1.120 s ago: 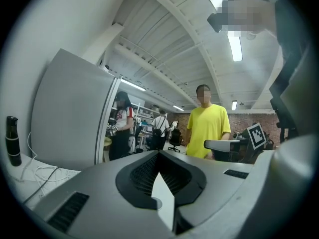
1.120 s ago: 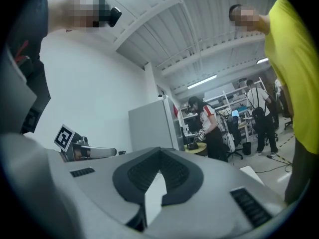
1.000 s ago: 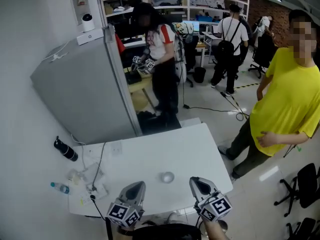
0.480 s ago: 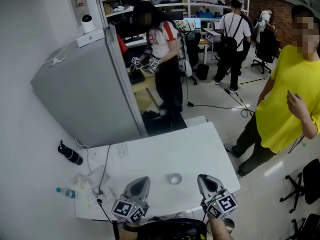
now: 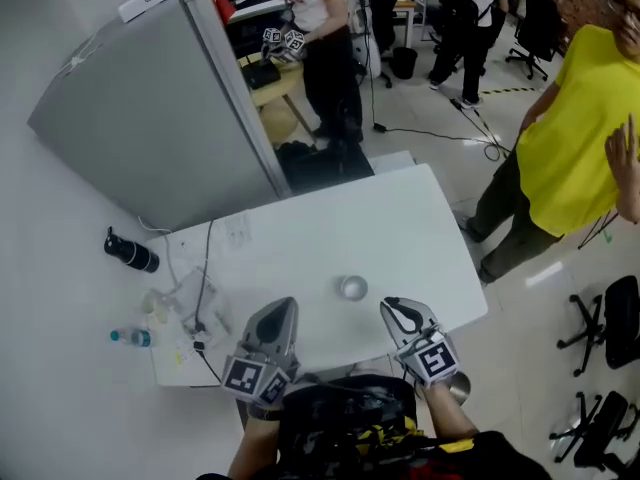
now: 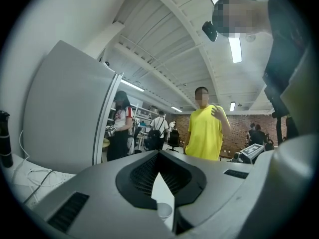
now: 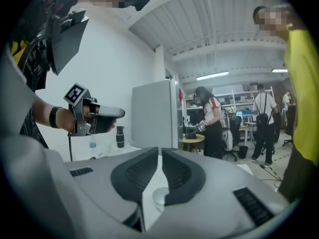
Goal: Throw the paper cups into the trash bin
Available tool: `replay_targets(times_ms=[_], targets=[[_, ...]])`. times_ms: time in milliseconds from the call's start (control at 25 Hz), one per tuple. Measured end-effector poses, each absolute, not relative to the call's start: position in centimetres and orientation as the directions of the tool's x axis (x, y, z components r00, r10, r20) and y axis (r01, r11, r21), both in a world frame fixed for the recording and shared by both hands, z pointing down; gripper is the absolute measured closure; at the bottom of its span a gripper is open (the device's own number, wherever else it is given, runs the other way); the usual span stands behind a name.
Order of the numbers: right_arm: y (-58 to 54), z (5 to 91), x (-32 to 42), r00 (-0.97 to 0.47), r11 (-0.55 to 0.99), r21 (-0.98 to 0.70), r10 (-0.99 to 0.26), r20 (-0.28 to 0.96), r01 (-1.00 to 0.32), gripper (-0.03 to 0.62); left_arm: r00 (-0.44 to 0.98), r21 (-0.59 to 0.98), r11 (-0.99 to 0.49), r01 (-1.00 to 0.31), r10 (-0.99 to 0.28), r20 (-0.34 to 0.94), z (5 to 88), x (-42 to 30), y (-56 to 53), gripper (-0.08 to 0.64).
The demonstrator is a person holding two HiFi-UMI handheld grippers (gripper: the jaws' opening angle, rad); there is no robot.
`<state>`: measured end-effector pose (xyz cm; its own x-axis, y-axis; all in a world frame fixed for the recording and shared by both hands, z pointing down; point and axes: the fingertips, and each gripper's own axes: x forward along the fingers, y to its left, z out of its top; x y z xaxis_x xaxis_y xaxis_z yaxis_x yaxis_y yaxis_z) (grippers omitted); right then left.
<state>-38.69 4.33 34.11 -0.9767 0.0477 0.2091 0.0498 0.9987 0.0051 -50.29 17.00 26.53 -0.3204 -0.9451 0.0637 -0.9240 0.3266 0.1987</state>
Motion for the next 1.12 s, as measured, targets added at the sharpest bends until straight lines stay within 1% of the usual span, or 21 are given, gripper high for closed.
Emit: replay_targets(times_ms=[40,120,200,360,400,440,480,600,720,760,920,1120], targets=[[4.5,35.1,-38.6,-0.972,0.999,0.009,0.041,0.232,0.044,0.543,-0.325,0.203,0.333,-0.921,-0.943,0.071,26.7,-50.3,17.3,0.558],[4.7,37.3,-38.7,-0.961,0.999,0.013,0.028,0.276,0.033,0.536,-0.333,0.205,0.341,-0.917,-0.94,0.076,27.0,-50.4,17.9,0.558],[4.9,39.8,-38.9,-0.947,1.0,0.008,0.022,0.321,0.026,0.458,-0.336,0.204,0.346,-0.916,-0.938,0.084,27.1,-50.5,18.3,0.558],[5.1,44.9,-39.7,-0.919,0.999,-0.034,0.013,0.394,-0.001,0.337,-0.348,0.212,0.364,-0.907,-0.931,0.113,27.6,-50.4,19.3,0.558],[5.2,46.5,-40.1,-0.908,0.999,-0.045,0.016,0.419,-0.004,0.293,-0.351,0.217,0.37,-0.903,-0.929,0.123,27.8,-50.3,19.6,0.558],[5.3,48.3,-40.6,-0.894,0.999,-0.054,0.024,0.446,0.0,0.232,-0.354,0.221,0.376,-0.9,-0.926,0.134,28.1,-50.2,19.9,0.558],[5.5,50.0,-41.1,-0.88,0.998,-0.063,0.036,0.474,0.007,0.197,-0.358,0.224,0.383,-0.896,-0.922,0.144,28.3,-50.2,20.3,0.558],[5.8,54.5,-42.9,-0.837,0.997,-0.068,0.062,0.544,0.029,0.189,-0.371,0.218,0.399,-0.891,-0.915,0.158,28.5,-50.0,21.1,0.558],[5.1,56.9,-44.2,-0.808,0.999,-0.051,0.038,0.588,0.009,0.188,-0.391,0.216,0.417,-0.883,-0.907,0.154,28.2,-49.8,22.0,0.558],[4.7,57.3,-44.5,-0.803,0.999,-0.051,0.027,0.596,-0.004,0.157,-0.395,0.217,0.421,-0.881,-0.906,0.153,27.9,-49.6,22.2,0.558],[3.5,58.3,-45.3,-0.791,0.997,-0.063,0.008,0.612,-0.038,0.158,-0.411,0.222,0.439,-0.87,-0.897,0.161,27.6,-49.1,22.8,0.558],[3.3,59.3,-46.5,-0.783,0.997,-0.077,0.025,0.622,-0.029,0.158,-0.445,0.202,0.473,-0.857,-0.879,0.172,27.6,-49.0,24.2,0.558]])
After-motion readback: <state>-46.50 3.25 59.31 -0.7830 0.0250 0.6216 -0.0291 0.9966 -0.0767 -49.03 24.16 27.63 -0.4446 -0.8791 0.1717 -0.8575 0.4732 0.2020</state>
